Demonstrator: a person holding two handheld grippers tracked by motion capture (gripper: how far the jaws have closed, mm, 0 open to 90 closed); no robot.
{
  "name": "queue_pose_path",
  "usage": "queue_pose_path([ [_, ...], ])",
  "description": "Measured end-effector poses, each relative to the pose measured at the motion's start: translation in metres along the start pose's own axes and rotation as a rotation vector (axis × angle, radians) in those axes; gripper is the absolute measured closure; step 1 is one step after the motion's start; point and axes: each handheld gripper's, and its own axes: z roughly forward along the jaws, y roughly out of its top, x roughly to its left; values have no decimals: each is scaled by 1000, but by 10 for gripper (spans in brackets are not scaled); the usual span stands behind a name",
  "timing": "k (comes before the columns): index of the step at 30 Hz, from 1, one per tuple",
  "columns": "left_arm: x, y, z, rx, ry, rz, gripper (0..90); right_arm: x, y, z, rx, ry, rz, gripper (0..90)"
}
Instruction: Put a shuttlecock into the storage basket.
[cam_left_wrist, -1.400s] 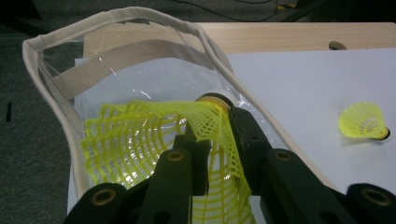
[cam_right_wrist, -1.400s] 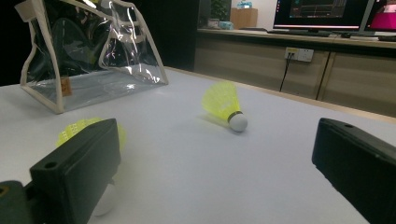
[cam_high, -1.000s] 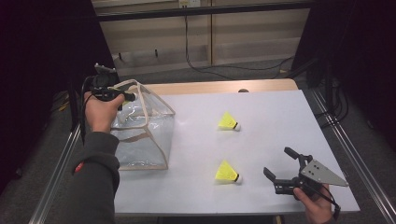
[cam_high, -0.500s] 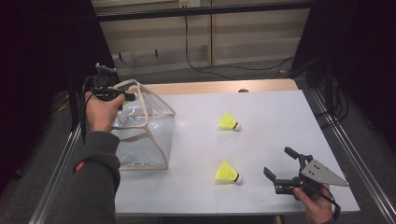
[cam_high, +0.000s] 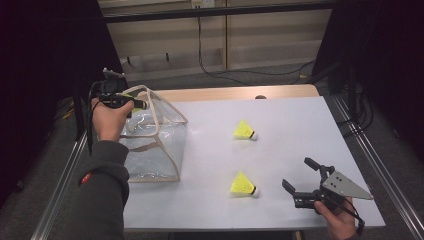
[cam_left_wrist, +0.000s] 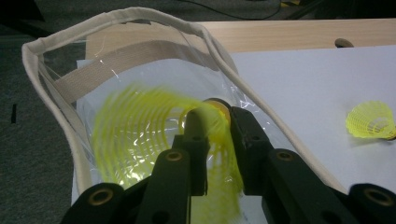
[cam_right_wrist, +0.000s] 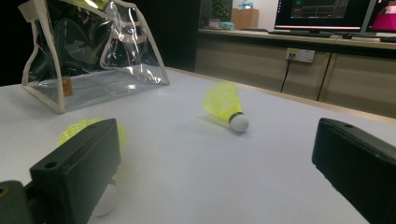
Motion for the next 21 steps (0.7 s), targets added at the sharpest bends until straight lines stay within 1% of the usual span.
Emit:
queue_pose_path([
  [3, 0, 0, 0, -1, 1, 3, 766, 0, 0, 0, -2, 3, -1, 10],
  [4, 0, 0, 0, -2, 4, 6, 755, 0, 0, 0, -2, 3, 0, 10],
  [5, 0, 0, 0, -11, 12, 4, 721, 0, 0, 0, -2, 3, 0, 10],
  [6, 0, 0, 0, -12, 8, 5, 699, 0, 0, 0, -2, 3, -1, 10],
  [8, 0, 0, -1, -15, 6, 2, 701, 0, 0, 0, -1, 3, -1, 10],
  [12, -1, 0, -3, -21, -8, -3, 673, 0, 0, 0, -1, 2, -3, 10],
  [15, -1, 0, -6, -37, -21, -12, 655, 0, 0, 0, -2, 1, -1, 10],
  [17, 0, -1, -8, -31, -26, -11, 623, 0, 0, 0, -2, 1, -1, 10],
  [18, 0, -1, -9, -34, -31, -19, 623, 0, 0, 0, -2, 0, -1, 10],
  [20, 2, -1, -12, -32, -37, -16, 607, 0, 0, 0, -2, 0, 0, 10],
  [21, 2, -2, -13, -38, -40, -23, 596, 0, 0, 0, 0, 0, -1, 10],
])
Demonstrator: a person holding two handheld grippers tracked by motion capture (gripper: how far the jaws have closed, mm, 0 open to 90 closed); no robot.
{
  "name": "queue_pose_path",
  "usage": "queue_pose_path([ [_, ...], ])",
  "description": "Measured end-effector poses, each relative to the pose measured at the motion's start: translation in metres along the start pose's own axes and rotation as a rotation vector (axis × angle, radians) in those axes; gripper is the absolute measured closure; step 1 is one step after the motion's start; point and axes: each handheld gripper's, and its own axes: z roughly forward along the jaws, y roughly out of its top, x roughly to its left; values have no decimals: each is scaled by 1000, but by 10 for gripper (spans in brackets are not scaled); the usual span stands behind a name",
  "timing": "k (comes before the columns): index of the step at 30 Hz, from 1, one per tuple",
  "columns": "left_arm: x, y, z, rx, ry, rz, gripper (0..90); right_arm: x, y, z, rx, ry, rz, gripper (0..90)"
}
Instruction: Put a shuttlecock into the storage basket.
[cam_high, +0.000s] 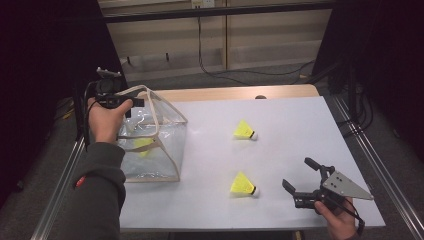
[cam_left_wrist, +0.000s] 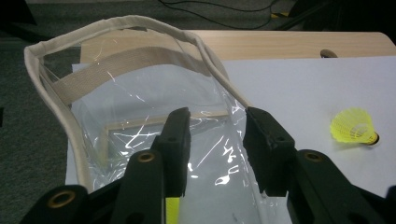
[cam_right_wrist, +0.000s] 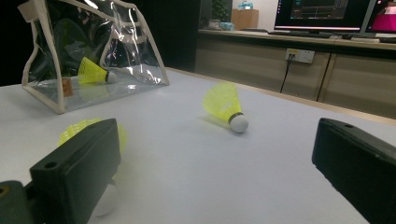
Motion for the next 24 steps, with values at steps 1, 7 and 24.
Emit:
queue_pose_path([
  [1, 0, 0, -2, -6, -6, -4, 588, 0, 0, 0, 0, 1, 0, 10],
  [7, -2, -2, -9, -19, -42, -5, 550, 0, 0, 0, 0, 0, -1, 10],
  [24, -18, -5, -21, -30, -156, 22, 394, 0, 0, 0, 1, -2, -5, 10],
])
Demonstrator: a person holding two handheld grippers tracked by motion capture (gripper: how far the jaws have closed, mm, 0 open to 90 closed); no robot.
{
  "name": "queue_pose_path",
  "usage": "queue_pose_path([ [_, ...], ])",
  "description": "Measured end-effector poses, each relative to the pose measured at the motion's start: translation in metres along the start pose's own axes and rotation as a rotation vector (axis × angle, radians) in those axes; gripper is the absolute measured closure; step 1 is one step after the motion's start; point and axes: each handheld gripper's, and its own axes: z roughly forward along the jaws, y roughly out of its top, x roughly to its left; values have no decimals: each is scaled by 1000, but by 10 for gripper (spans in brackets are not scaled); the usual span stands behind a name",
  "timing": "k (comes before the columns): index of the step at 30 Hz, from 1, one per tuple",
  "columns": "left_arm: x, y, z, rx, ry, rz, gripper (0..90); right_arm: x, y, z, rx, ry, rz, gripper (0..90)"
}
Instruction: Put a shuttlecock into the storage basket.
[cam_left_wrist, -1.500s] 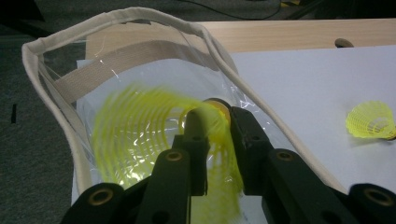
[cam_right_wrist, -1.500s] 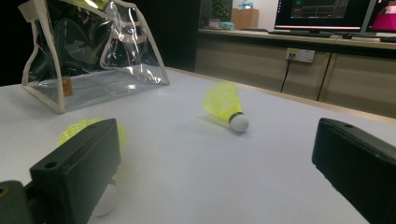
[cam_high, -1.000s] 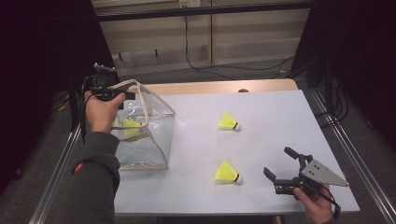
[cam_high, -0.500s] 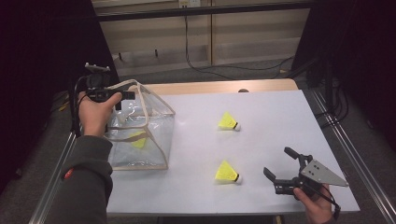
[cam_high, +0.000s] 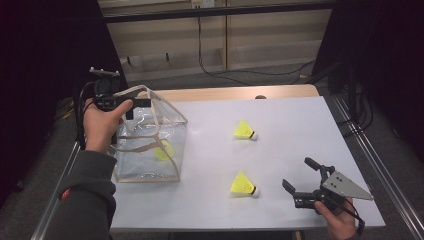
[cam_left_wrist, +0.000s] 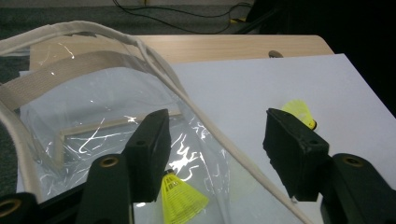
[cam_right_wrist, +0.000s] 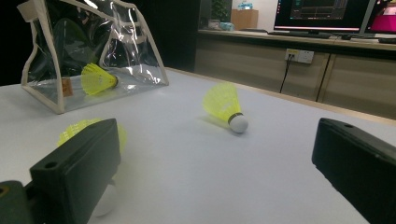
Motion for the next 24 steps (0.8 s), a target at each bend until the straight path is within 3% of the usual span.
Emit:
queue_pose_path([
  [17, -26, 0, -6, 11, -106, 68, 266, 0, 0, 0, -1, 2, 2, 10],
  [24, -41, -2, -4, 23, -142, 113, 235, 0, 0, 0, -3, 2, -3, 10],
])
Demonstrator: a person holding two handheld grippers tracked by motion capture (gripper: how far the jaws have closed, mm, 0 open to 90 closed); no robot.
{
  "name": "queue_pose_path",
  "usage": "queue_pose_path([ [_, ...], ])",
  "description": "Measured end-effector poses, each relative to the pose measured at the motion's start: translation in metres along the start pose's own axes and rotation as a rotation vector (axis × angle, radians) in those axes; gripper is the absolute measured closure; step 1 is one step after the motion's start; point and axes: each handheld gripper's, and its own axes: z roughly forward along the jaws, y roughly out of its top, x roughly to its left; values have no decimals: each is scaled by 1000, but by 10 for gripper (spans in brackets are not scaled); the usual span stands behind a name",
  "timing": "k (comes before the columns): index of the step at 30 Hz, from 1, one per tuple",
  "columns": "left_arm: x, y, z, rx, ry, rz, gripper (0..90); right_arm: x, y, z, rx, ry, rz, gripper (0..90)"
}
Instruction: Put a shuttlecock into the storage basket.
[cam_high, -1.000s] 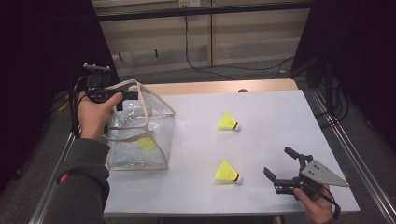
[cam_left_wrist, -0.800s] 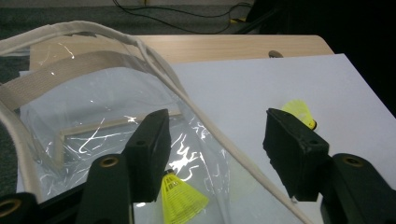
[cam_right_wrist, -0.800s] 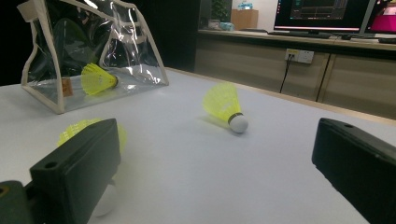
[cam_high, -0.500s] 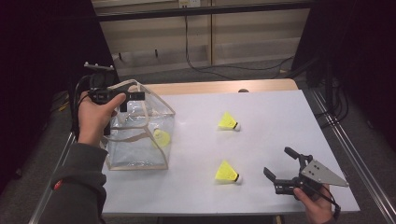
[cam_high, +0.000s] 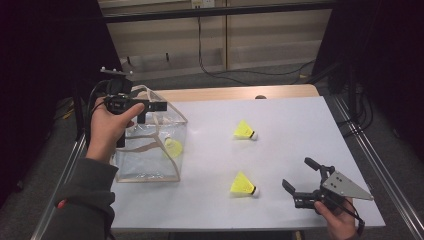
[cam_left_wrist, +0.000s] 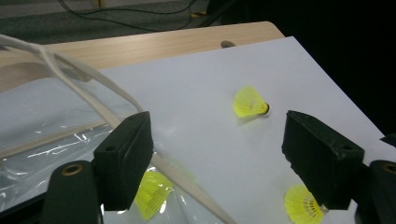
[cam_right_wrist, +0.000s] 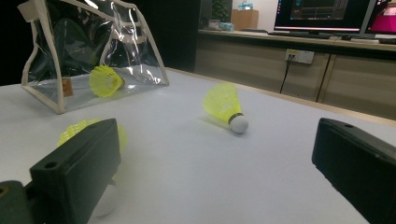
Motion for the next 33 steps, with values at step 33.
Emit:
queue_pose_path([
  [33, -41, -13, 13, -4, -122, 99, 166, 0, 0, 0, 3, 2, 1, 10],
])
